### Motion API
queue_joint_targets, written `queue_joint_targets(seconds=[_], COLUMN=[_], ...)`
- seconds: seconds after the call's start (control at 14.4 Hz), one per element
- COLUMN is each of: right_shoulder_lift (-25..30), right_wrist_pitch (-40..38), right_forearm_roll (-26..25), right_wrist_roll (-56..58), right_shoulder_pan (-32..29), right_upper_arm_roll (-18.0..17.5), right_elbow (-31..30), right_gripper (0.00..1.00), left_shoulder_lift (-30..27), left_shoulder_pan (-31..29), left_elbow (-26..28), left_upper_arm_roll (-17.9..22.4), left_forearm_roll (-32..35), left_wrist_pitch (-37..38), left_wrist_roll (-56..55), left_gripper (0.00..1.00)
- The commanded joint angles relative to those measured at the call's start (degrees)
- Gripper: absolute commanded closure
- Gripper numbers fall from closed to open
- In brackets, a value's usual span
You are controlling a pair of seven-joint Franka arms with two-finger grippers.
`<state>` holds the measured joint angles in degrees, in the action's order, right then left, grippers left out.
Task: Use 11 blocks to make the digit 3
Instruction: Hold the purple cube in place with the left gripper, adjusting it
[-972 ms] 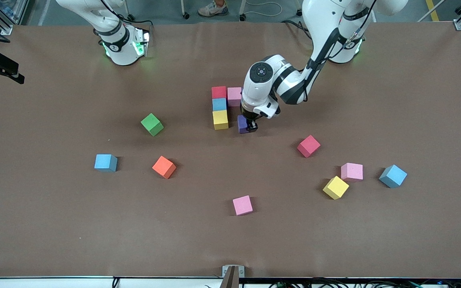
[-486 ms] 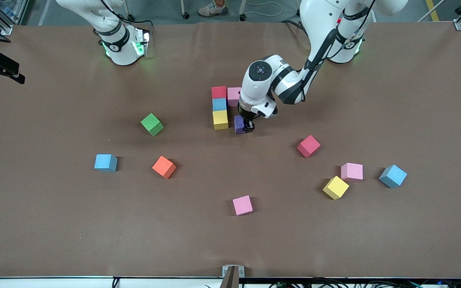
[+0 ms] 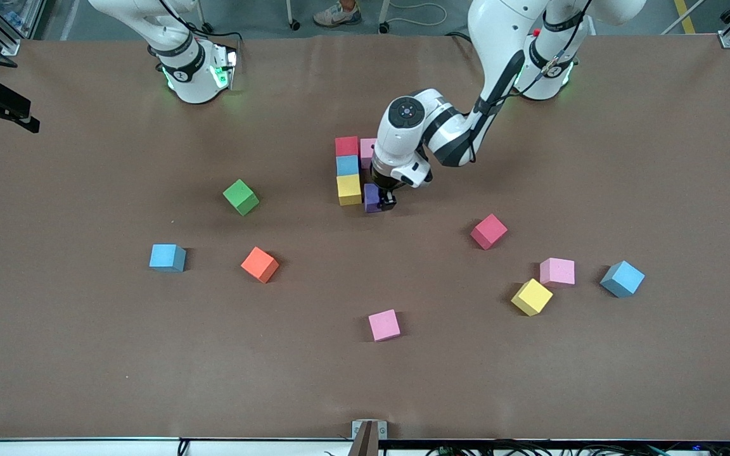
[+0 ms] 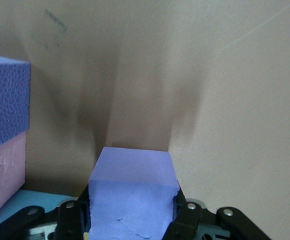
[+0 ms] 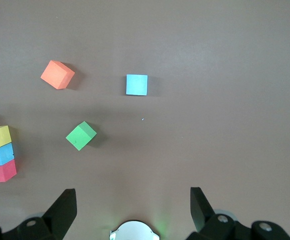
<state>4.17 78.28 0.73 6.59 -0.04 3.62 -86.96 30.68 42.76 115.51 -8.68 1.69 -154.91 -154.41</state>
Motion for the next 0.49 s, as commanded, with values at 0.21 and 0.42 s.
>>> queue_joint_targets(seconds=[0.21, 0.42], right_shoulder_lift=[0.9, 0.9], right_wrist_pitch=[0.6, 0.6], right_forearm_roll=[-1.9, -2.4], right_wrist_roll=[0.1, 0.2], right_shoulder_pan=[0.3, 0.3], right_upper_arm_roll=[-0.3, -0.3], right_elbow=[-0.7, -0.7], right_gripper=[0.0, 0.0], left_shoulder_lift=[1.8, 1.8], left_shoulder_pan=[1.4, 1.4], left_elbow=[-1.3, -1.3], left_upper_arm_roll=[0.7, 0.8], left_forearm_roll=[1.3, 1.3], left_wrist_pitch=[-0.2, 0.0], left_wrist_roll=[-1.6, -1.4], left_gripper=[0.86, 0.86])
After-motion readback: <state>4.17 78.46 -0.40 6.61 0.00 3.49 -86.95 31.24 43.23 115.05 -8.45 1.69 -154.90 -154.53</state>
